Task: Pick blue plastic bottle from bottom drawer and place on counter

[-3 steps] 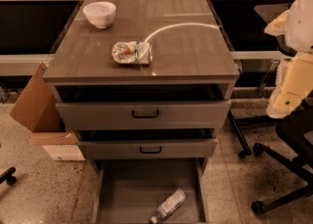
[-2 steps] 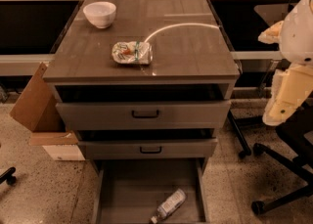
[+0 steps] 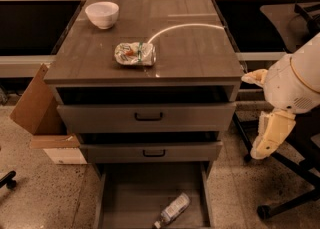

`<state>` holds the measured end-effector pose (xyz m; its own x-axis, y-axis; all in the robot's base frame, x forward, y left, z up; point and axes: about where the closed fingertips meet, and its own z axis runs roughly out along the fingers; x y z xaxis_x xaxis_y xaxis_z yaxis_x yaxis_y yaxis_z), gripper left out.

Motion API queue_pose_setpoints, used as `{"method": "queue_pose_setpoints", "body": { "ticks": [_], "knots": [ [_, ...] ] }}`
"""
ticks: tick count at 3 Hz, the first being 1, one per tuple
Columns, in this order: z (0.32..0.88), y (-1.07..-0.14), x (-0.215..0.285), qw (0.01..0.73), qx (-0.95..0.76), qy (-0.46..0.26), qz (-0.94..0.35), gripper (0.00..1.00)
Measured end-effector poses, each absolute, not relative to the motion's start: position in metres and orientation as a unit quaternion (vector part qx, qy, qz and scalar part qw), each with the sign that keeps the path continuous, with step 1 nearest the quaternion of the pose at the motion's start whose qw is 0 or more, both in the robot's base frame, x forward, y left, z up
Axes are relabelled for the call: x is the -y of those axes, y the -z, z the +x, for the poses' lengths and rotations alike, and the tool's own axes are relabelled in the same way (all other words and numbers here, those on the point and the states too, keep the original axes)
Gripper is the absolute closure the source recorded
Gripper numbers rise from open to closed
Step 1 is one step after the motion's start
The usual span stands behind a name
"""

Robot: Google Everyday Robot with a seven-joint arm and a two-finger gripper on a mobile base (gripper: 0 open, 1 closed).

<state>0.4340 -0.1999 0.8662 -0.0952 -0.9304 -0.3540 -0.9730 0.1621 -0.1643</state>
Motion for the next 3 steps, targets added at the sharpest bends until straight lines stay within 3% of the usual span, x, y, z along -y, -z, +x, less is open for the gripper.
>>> {"method": "queue_pose_setpoints", "body": {
  "ticks": [3],
  "knots": [
    [0.436,-0.782,0.177,0.171,-0.697,-0.069,-0.692,0.00]
  ]
}}
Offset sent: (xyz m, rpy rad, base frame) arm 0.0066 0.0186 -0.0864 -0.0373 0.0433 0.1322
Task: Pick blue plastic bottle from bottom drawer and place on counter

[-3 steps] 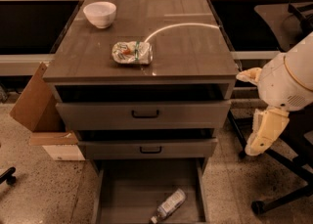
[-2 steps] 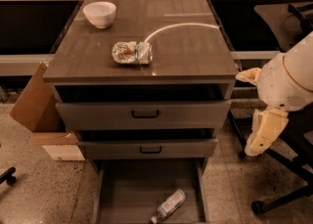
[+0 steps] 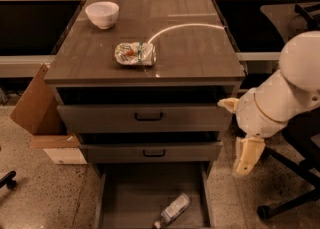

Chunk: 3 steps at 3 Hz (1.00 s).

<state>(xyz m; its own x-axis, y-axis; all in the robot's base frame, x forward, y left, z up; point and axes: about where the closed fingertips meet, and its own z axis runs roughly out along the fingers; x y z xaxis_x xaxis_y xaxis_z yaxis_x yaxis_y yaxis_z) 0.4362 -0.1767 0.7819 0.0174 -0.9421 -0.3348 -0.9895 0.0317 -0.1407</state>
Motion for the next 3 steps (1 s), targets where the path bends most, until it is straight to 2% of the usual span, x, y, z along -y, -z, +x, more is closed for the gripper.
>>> {"method": "queue_pose_setpoints", "body": {
  "ticks": [2,3],
  "knots": [
    [0.427,-0.673,0.149,0.163,-0.676,-0.112,-0.710,0.00],
    [0.417,-0.612,0.135,0.160,-0.676,-0.170,-0.700,0.00]
  ]
}}
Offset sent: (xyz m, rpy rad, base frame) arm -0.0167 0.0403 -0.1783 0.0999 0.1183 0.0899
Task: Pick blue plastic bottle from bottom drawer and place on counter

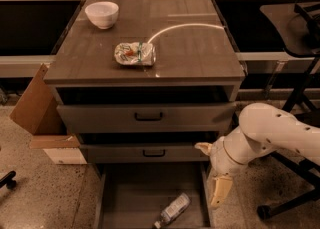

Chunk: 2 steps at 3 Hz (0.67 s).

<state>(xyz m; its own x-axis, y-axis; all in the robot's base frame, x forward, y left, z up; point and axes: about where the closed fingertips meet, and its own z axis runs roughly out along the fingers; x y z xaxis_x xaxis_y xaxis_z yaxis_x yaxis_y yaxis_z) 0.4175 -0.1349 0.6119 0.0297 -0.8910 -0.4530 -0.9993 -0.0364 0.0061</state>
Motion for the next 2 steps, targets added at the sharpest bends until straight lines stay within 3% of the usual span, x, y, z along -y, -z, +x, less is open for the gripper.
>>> {"method": "queue_pose_setpoints", "body": {
  "ticks": [2],
  "knots": [
    [0.422,-0.565,0.135,0.169,-0.656,-0.176,-0.714,0.00]
  ]
}}
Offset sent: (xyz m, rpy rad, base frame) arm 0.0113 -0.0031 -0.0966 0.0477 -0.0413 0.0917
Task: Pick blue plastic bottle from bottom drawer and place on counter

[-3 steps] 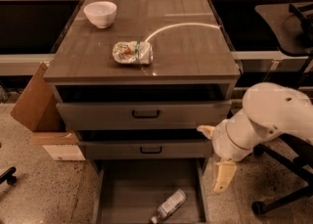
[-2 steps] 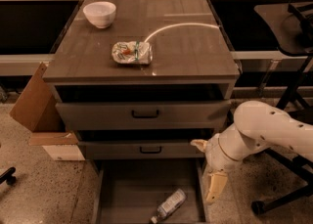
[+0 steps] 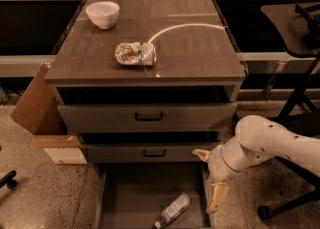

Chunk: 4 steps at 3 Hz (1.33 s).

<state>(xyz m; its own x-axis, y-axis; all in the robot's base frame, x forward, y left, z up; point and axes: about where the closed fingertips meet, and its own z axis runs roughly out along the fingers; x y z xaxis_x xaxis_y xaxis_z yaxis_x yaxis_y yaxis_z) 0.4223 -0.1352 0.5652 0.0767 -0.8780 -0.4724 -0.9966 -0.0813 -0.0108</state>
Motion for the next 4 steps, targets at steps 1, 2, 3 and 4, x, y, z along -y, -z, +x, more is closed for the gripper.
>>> {"method": "queue_pose_setpoints", "body": {
  "ticks": [1,2,3,4],
  "knots": [
    [0.423,-0.525,0.133,0.179,-0.639,-0.184,-0.725,0.00],
    [0.423,-0.484,0.129,0.183,-0.626,-0.200,-0.731,0.00],
    [0.419,-0.439,0.122,0.174,-0.623,-0.221,-0.730,0.00],
    [0.419,-0.439,0.122,0.174,-0.623,-0.221,-0.730,0.00]
  ]
}}
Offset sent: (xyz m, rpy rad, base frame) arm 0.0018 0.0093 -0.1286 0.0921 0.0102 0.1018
